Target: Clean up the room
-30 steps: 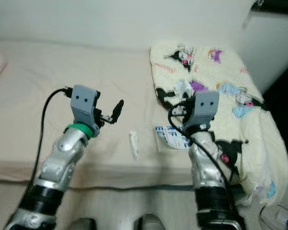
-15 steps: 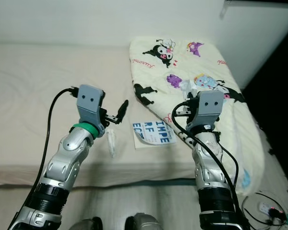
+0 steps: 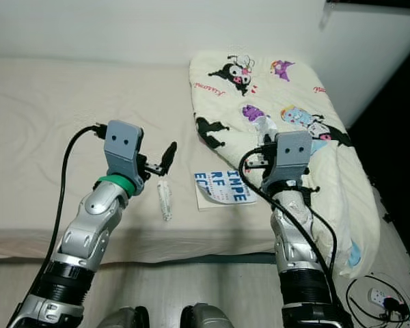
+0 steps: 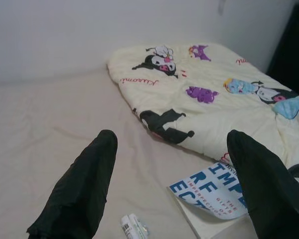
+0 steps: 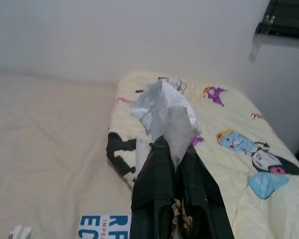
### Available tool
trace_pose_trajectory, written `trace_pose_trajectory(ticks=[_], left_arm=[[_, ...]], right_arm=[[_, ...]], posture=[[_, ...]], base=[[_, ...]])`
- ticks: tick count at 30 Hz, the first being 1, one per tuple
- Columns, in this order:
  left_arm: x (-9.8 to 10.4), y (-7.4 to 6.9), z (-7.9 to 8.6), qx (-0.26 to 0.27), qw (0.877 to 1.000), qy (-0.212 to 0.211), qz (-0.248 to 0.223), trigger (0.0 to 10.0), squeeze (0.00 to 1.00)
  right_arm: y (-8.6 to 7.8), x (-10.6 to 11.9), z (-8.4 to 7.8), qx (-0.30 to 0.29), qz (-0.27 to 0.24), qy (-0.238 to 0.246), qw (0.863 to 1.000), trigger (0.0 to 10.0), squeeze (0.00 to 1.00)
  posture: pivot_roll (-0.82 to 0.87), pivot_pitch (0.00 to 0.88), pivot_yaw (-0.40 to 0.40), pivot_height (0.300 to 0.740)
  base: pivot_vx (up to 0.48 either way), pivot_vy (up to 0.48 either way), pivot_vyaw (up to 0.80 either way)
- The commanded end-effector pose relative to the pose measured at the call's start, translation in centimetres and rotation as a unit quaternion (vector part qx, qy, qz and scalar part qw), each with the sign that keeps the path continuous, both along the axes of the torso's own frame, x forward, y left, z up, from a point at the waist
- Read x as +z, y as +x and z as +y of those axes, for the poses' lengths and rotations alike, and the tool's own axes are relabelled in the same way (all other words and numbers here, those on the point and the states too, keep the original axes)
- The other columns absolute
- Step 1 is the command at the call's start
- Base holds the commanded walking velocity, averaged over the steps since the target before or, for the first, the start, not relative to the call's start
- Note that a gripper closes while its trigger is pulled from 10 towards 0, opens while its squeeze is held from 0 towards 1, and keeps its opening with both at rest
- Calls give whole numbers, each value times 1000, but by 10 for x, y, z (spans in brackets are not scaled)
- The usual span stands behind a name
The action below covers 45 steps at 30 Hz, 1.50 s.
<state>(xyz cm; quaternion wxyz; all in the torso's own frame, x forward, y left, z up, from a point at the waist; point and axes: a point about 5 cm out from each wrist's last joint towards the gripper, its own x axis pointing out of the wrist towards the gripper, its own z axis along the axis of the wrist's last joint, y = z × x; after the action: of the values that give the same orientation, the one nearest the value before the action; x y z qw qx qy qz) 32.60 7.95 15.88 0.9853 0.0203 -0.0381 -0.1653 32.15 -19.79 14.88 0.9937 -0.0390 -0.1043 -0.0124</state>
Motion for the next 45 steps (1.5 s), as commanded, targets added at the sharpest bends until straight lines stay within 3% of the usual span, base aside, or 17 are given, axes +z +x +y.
trace_pose_trajectory(ticks=[1, 12, 38, 45], left_arm=[[-12, -2, 1, 0, 1000, 3, 19, 10000, 0], [-40, -7, 9, 18, 998, 19, 54, 10000, 0], [-43, -8, 11, 35, 998, 26, 54, 10000, 0], [-47, -3, 15, 60, 995, 50, 63, 10000, 0]], right_arm=[[-3, -10, 1, -2, 14, 5, 1000, 10000, 0], [-6, -12, 1, -2, 18, 5, 1000, 10000, 0], [-9, -16, 3, 3, 24, 8, 1000, 10000, 0], [-10, -16, 6, 13, 23, 15, 1000, 10000, 0]], posture=[[-91, 51, 16, 700], [-96, 65, 16, 655], [-96, 83, 23, 535], [-97, 92, 28, 535]], base=[[0, 0, 0], [0, 0, 0], [0, 0, 0], [0, 0, 0]])
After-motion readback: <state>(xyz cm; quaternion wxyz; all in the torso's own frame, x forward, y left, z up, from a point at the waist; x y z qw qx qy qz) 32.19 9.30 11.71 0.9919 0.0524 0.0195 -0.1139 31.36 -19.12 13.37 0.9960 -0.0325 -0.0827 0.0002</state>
